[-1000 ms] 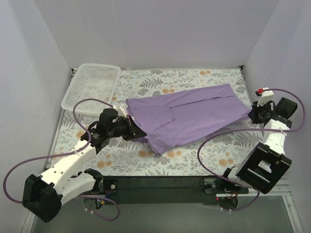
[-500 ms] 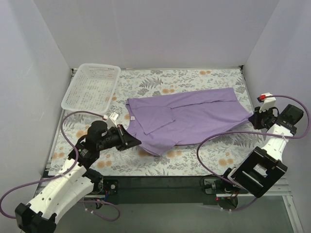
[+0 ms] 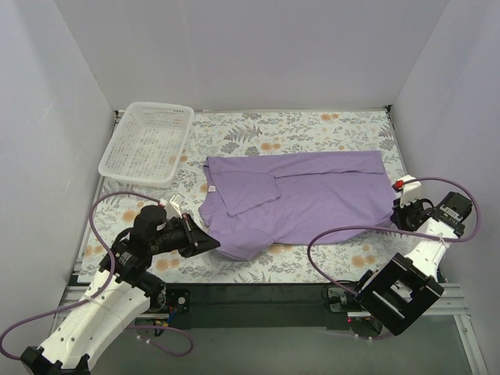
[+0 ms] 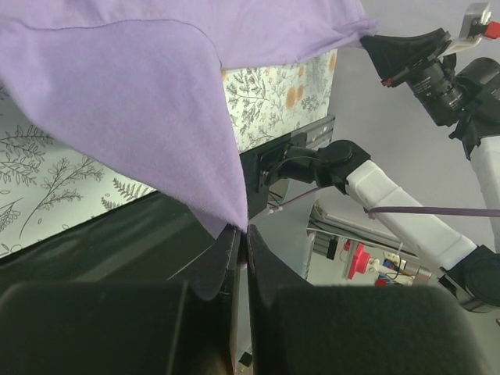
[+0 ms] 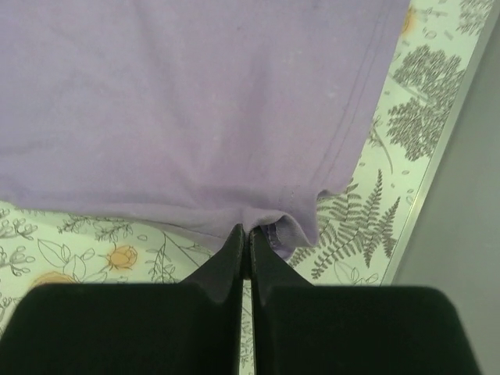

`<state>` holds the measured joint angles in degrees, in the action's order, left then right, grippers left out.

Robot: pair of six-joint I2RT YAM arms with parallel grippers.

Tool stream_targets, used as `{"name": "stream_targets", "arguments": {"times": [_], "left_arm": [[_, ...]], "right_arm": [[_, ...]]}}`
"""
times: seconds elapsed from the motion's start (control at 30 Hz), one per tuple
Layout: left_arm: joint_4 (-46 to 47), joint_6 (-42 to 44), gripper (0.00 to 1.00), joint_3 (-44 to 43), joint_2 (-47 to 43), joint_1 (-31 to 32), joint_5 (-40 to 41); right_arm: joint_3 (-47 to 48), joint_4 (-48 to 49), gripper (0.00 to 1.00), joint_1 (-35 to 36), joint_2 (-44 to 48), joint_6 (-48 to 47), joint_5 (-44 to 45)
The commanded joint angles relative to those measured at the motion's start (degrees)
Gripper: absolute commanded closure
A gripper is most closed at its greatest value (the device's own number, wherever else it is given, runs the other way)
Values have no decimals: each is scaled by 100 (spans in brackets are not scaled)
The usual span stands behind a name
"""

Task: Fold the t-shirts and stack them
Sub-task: Fold the tshirt

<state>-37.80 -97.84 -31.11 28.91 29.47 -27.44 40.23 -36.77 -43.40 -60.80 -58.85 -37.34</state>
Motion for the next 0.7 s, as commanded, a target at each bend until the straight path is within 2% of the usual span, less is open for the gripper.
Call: {"name": "stream_targets", "arguments": {"times": [0.0,0.03,0.07,0.27,0.47,0.67], "left_arm": [[-245,-130,100,8,-43,23,-103],[-228,-139,100,87,-43,15,-138],[-210,-147,100,123,-43,15,-165],[-263,-112,100,184,-52,15,-139],[-193,-33,100,202,106,23,-191],[-96,37,100,220,230,15,-218]], "right_arm": [[-190,-163,94,-72,33,-504,411],[-226,-189,92,-107,15,-557,551],[-278,-216,84,-134,-2,-592,622],[-244,-436,56,-582,-29,-1040,1106],[-156,-673,50,-863,-81,-1532,1019],[-191,-937,46,-863,-748,-1753,728]]}}
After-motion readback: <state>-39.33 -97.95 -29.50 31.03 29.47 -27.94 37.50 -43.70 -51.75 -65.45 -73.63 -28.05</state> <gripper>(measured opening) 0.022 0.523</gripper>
